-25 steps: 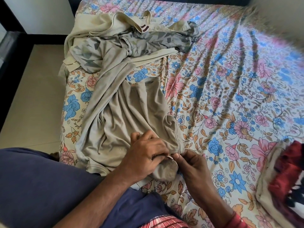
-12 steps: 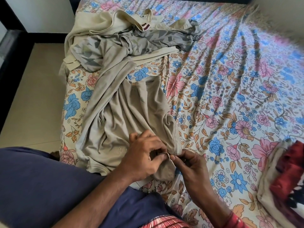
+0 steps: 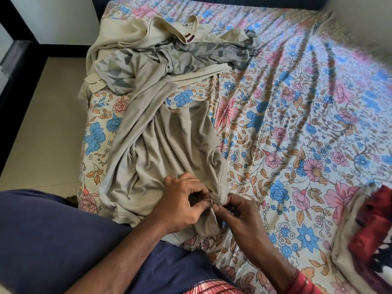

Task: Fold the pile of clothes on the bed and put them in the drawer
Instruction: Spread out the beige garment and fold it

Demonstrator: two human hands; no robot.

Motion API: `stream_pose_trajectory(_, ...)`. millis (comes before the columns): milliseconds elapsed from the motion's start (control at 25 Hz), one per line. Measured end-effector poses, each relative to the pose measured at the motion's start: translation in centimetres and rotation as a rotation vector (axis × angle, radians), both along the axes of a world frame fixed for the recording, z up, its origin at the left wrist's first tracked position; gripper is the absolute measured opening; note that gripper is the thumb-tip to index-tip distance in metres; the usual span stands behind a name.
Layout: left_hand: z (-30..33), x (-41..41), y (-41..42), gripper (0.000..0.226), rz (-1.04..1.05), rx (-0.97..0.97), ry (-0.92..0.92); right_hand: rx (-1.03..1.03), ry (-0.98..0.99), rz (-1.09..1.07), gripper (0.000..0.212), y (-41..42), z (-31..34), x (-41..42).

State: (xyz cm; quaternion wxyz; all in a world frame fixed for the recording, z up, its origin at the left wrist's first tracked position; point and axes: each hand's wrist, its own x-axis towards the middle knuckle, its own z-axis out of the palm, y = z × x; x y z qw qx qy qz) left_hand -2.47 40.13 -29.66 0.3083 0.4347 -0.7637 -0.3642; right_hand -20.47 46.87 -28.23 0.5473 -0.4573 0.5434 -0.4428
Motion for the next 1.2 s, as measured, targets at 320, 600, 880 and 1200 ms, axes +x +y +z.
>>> stream_pose_trajectory(320,1.0,0.1,0.0,0.032,0.197,-0.269,-0.269,-0.289,0.961,0.141,0.042,-5.9,-0.5,-4.8)
stream_pose_trajectory(600,1.2,-0.2,3.2,0.055,-0.472,-0.302,-0.735,-0.515,1.397,0.441,0.031,-12.0,0.4,-6.1)
stream_pose_trajectory(880,4.2,1.8,1.4,0.032,0.010,0.016,-0.341,-0.669,1.368,0.669,0.033,-14.8,0.2,-6.8)
stream_pose_trajectory(1200,11.8,11.0,-6.3,0.052,0.413,0.178,0.009,-0.697,0.804,0.760,0.043,-19.2,7.8,-2.8)
